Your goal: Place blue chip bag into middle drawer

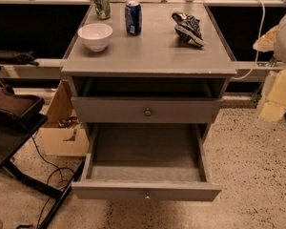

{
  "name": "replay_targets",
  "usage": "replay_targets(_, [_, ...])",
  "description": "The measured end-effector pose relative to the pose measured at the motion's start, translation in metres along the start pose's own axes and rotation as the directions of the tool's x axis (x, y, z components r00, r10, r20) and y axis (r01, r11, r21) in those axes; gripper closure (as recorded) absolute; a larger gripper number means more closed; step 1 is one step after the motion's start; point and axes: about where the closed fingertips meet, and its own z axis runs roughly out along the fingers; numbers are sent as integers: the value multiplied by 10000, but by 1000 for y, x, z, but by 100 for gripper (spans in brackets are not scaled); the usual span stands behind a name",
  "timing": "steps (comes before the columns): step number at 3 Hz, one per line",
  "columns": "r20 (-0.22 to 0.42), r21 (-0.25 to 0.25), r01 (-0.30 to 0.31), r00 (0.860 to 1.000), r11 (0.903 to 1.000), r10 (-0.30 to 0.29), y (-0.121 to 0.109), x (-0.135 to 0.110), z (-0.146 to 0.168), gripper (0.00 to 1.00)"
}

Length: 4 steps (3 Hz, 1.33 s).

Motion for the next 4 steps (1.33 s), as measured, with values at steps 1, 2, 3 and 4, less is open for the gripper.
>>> replay_targets(1, [0, 1, 0, 10000, 10000, 0, 0, 0, 0, 0])
replay_targets(2, [100, 410, -426, 9991, 9983, 422, -22, 6, 2, 0])
replay_targets(3, [419, 1260, -1042, 9941, 9866, 996, -70, 23, 13, 0])
replay_targets(4, [1218, 2711, -1523, 9849, 9504, 1231, -144, 32, 29, 0])
